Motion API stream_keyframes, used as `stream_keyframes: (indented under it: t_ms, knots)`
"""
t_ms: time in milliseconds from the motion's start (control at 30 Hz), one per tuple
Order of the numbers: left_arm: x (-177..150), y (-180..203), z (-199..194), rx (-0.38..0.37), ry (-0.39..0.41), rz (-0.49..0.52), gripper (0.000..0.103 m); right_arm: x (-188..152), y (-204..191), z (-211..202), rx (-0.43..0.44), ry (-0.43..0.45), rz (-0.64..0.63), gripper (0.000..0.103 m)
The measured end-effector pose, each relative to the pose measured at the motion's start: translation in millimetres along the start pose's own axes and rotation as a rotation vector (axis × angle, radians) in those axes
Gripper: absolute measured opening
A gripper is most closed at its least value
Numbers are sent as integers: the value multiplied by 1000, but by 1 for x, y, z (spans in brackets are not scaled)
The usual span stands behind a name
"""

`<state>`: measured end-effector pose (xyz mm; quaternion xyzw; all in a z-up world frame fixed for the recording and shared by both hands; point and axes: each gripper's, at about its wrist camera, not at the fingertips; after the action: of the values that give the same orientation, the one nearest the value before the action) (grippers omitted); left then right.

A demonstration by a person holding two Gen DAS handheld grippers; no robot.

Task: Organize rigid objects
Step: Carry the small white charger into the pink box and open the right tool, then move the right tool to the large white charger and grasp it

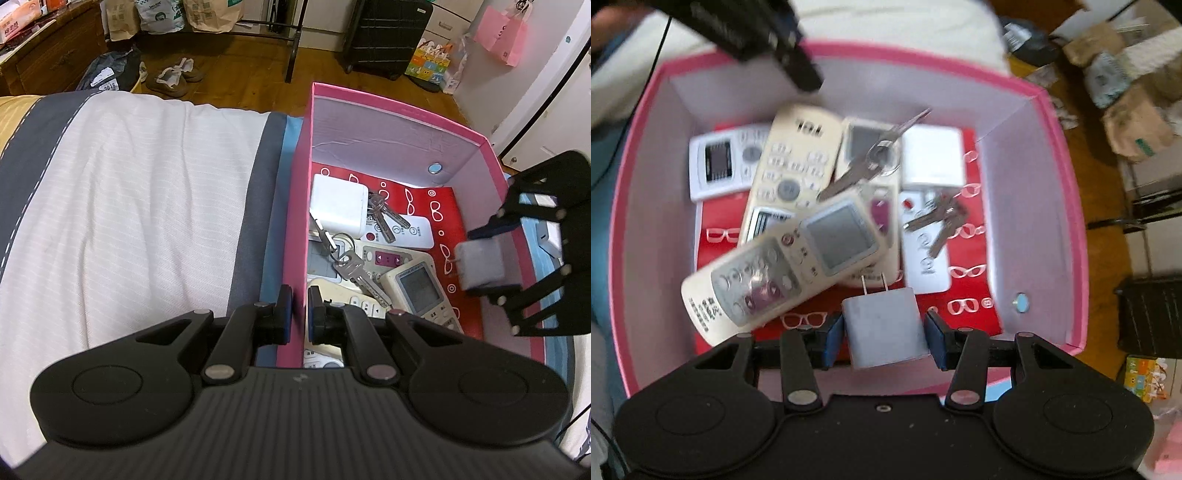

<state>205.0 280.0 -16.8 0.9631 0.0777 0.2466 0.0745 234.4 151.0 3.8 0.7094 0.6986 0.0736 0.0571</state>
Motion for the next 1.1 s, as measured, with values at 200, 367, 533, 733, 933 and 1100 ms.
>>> stream_keyframes:
  t_ms: [200, 367, 533, 733, 933, 1100]
  knots:
    - [0, -2, -1, -12, 1, -2, 5, 7, -3, 21, 39, -81, -9, 53]
    - [0, -3, -1, -18, 2, -4, 6, 1, 8, 6, 28, -8, 66, 60]
    - [-1, -3, -1, -18, 2, -6, 6, -27, 17, -38, 45, 180, 205, 60]
    - [1, -2, 1, -12, 0, -8, 6, -79, 24, -83, 56, 400, 475, 60]
    - [0, 1, 1, 2, 2, 0, 6, -151, 30, -94, 52, 508, 781, 60]
    - [0, 4, 0, 20, -1, 4, 6, -217, 38, -86, 43, 519, 1004, 60]
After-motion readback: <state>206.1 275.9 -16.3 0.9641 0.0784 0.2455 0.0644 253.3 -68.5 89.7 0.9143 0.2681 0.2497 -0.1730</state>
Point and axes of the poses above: each gripper's, at about its wrist camera, not at the fingertips, and z roughly the way its jaws point, y to its right, x to its top, and after that the axes turned 1 degree about x, right-handed
